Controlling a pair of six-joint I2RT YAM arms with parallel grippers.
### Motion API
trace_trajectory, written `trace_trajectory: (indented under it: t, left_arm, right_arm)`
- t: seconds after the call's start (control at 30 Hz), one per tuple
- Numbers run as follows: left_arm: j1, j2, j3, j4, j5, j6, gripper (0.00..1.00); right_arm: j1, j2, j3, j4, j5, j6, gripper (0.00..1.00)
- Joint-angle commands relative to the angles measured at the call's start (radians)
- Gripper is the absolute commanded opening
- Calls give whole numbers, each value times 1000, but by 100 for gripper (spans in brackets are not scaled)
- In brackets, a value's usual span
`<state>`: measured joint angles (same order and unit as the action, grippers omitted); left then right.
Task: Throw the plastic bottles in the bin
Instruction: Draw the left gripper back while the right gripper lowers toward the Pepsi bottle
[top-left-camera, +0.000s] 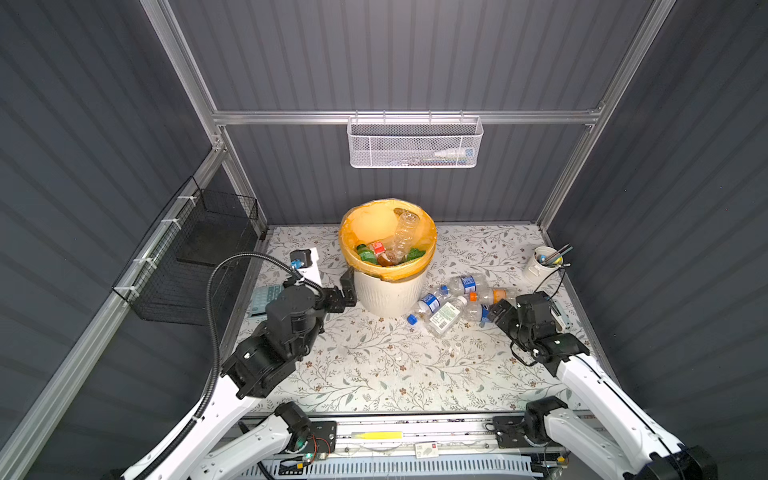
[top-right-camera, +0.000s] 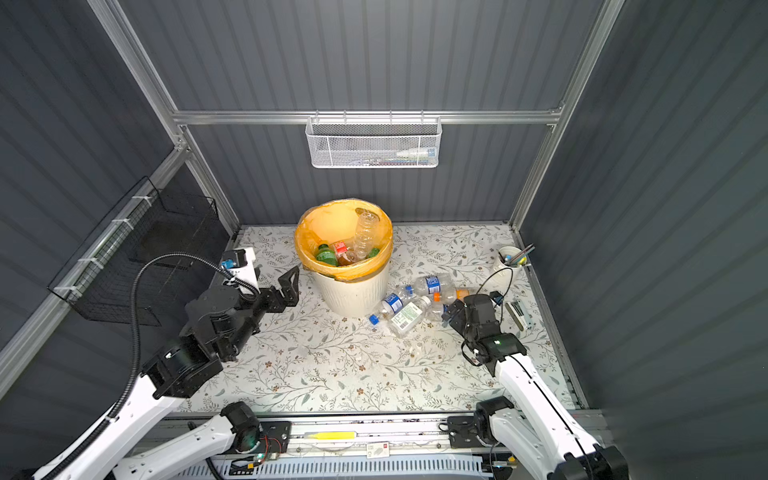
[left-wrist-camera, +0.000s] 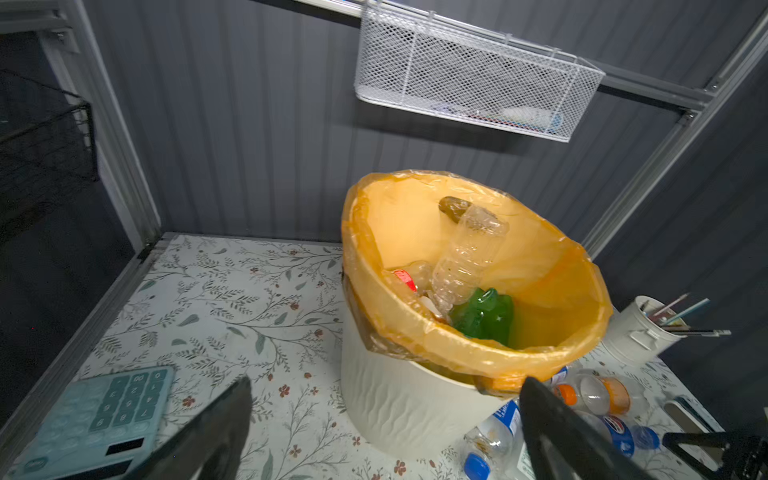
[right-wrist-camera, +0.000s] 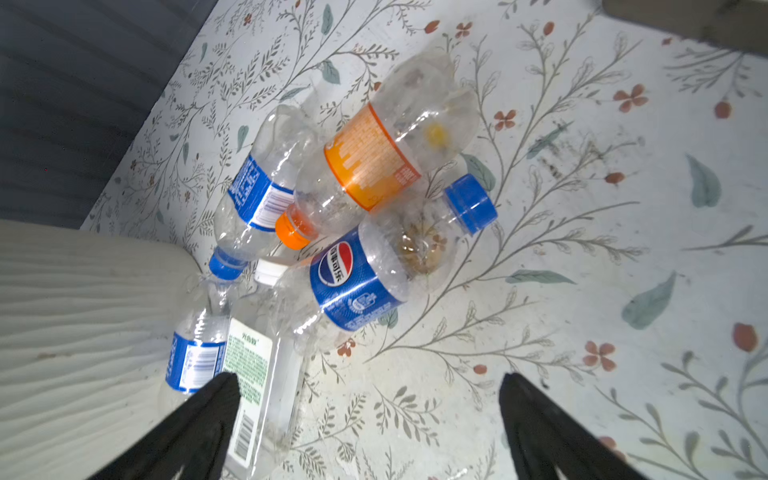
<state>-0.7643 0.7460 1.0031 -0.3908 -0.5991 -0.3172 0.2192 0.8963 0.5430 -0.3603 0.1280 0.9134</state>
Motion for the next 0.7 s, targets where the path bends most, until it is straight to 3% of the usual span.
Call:
trace_trajectory:
  t: [0.0,0.3,0.67]
  left_arm:
    - [-1,-43,-31,-65,-98,-29,100]
    - [0,-78,-80,-103,-146,-49,100]
    - [0,-119,-105,-123,-175,-56,100]
  right_arm:
    - [-25,35,-6,97,-37,44,99]
    - [-32,250,26,151,-98,80,99]
    - [-37,424,73,169,-56,57,99]
